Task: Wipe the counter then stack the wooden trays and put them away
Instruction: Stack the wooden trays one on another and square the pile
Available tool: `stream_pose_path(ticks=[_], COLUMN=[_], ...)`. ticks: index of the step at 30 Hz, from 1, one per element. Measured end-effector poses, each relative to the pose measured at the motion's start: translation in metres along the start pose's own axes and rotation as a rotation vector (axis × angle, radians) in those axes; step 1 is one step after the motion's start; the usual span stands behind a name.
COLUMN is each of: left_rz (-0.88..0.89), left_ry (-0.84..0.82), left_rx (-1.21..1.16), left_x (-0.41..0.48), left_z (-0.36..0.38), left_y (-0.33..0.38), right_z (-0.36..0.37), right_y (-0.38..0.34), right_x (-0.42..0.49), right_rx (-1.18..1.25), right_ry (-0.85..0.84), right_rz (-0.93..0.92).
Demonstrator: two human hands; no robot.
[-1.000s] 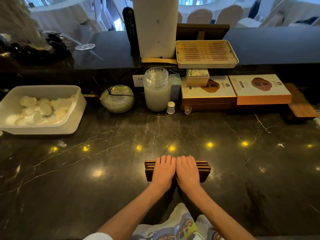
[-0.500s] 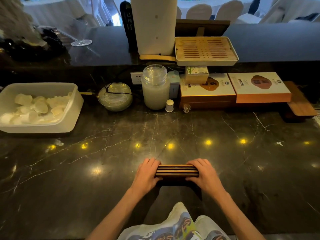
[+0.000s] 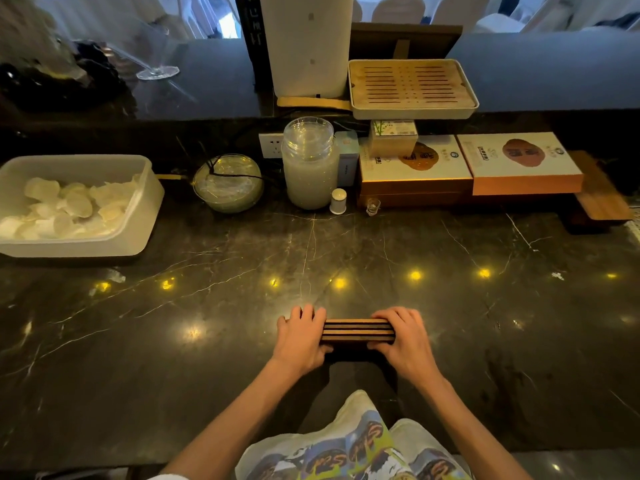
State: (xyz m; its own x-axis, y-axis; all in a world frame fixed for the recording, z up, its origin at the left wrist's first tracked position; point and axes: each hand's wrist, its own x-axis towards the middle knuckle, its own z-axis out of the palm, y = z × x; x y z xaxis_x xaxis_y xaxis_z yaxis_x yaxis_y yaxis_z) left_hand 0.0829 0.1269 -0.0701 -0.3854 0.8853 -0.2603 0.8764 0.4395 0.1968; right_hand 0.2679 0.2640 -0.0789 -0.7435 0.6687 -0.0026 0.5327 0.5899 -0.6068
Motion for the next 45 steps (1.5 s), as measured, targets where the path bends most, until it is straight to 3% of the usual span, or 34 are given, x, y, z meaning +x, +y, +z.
stream_pose_path(ticks=[5,11,15,17,20,23,24,29,32,34,39,45], left_rz=[0.036,0.019,-0.01,0.003,0.007,-0.022,-0.018,0.129,0.277,0.245,-0.093,-0.235], left_ry=[0.096,0.194,0.232,0.212,0.13,0.097,0.099,0.142,0.127,0.107,0.132,0.118], left_rx=[-0.116,-0.72,-0.753,-0.684,-0.372,-0.057,0.001,0.025,-0.261,-0.496,-1.016,-1.23], left_x=[-0.002,-0.016,-0.021,-0.02,-0.016,-0.009,-0.005,0.005,0.005,0.002,-0.01,-0.009], left_z=[0.002,0.012,0.019,0.016,0.009,0.005,0.004,0.001,0.001,0.005,0.028,0.047], left_y=[-0.007,-0.028,-0.025,-0.024,-0.017,-0.003,0.001,-0.013,-0.037,-0.046,-0.04,-0.035], right_z=[0.0,0.006,0.006,0.003,-0.008,-0.008,-0.001,0.025,0.007,-0.007,-0.005,0.007], right_y=[0.007,0.022,0.018,0.015,0.011,-0.008,-0.02,-0.046,-0.013,0.012,0.032,0.039], right_x=[-0.005,-0.018,-0.02,-0.02,-0.012,0.007,0.014,0.032,0.025,0.015,-0.006,-0.015], right_rx=[0.129,0.542,0.62,0.575,0.341,-0.394,-0.539,-0.513,-0.498,-0.403,0.409,0.775], right_ry=[-0.002,0.008,0.005,0.0,-0.107,-0.244,-0.269,-0.247,-0.227,-0.179,-0.069,-0.065], right_rz=[0.015,0.242,0.282,0.273,0.258,0.108,0.043,-0.16,-0.182,-0.142,0.121,0.443])
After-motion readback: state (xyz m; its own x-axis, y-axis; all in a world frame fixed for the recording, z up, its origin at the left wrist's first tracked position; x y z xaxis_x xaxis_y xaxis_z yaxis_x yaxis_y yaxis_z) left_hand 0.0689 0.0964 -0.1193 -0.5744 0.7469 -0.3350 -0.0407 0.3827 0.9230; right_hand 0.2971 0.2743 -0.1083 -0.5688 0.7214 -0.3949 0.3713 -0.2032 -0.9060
